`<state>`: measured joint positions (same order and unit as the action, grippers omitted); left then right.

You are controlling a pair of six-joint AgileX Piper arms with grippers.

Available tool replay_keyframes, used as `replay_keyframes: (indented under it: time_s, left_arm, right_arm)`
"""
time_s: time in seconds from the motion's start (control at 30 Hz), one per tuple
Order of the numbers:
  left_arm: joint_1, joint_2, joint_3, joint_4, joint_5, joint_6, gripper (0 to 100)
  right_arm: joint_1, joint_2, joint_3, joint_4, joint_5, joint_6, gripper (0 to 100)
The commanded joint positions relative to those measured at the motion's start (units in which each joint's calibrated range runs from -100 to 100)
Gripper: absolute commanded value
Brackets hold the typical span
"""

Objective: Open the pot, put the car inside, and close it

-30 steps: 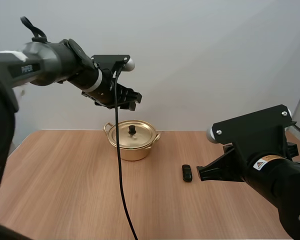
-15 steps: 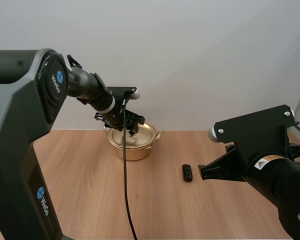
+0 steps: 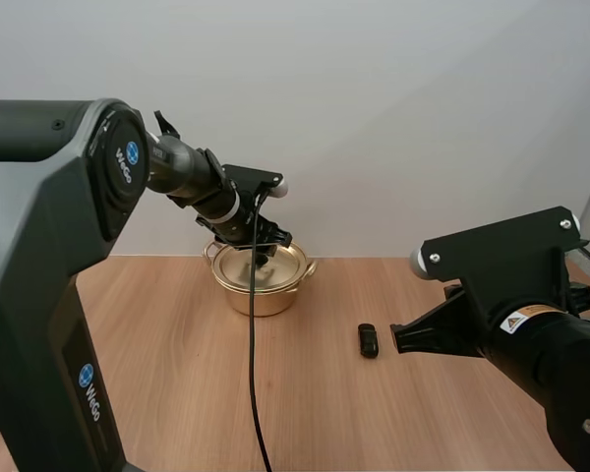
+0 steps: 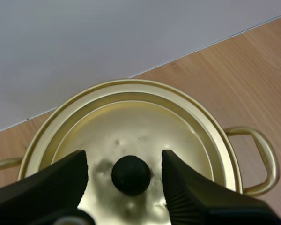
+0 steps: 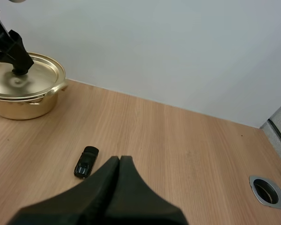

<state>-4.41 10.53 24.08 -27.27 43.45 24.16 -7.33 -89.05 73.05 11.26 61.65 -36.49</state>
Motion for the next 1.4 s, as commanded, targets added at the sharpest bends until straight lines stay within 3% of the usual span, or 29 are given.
replay_keyframes:
  time_s: [0.0,0.07,0.1,0.3,0.5,0.63,0.73,0.83,1.0,1.03,1.2,1.37]
  left_arm:
    - [-0.01,0.04,-0.02,0.13,0.22,0.52,38]
    - [-0.01,0.04,-0.02,0.13,0.91,1.5,5]
    - [-0.01,0.04,-0.17,0.18,1.67,1.75,0]
    - [-0.01,-3.05,-0.71,0.18,2.91,1.75,0]
    - [-0.01,-15.56,-5.58,0.18,10.53,-0.68,0]
    - [0.13,-28.48,-8.13,0.18,11.54,-4.51,0]
    - [0.44,-36.99,-10.96,0.18,12.28,-5.58,0]
    - [1.84,-43.81,-15.44,0.18,17.31,-6.2,0]
    - [5.55,-50.41,-21.64,0.93,27.19,-8.85,0]
    - [6.27,-51.36,-22.5,1.39,28.23,-9.35,0]
    - [8.63,-54.38,-23.8,1.86,32.15,-11.91,0]
    - [8.87,-54.99,-23.8,1.76,35.26,-13.32,0]
  right_arm:
    - [0.0,0.02,-0.06,0.03,0.15,-0.01,0]
    - [0.0,0.02,-0.06,0.03,0.15,-0.01,0]
    - [0.0,0.02,-0.06,0.03,0.15,-0.01,0]
    - [-0.01,0.02,-0.06,0.64,0.15,-0.01,0]
    - [-0.01,2.8,0.41,3.96,-0.6,-0.49,0]
    - [-0.01,12.94,-0.11,11.34,4.92,-8.48,0]
    - [-0.01,23.75,-1.99,14.16,8.93,-11.08,0]
    - [-0.01,34.31,-5.21,14.38,10.1,-11.27,0]
    - [-0.01,45.97,-7.99,16.46,8.72,-13.06,72]
    - [-0.01,47.94,-8.32,16.95,7.98,-13.28,80]
    - [-0.01,55.23,-9.48,17.7,2.42,-14.96,81]
    - [-0.01,61.14,-11.84,18.18,-0.77,-16.49,81]
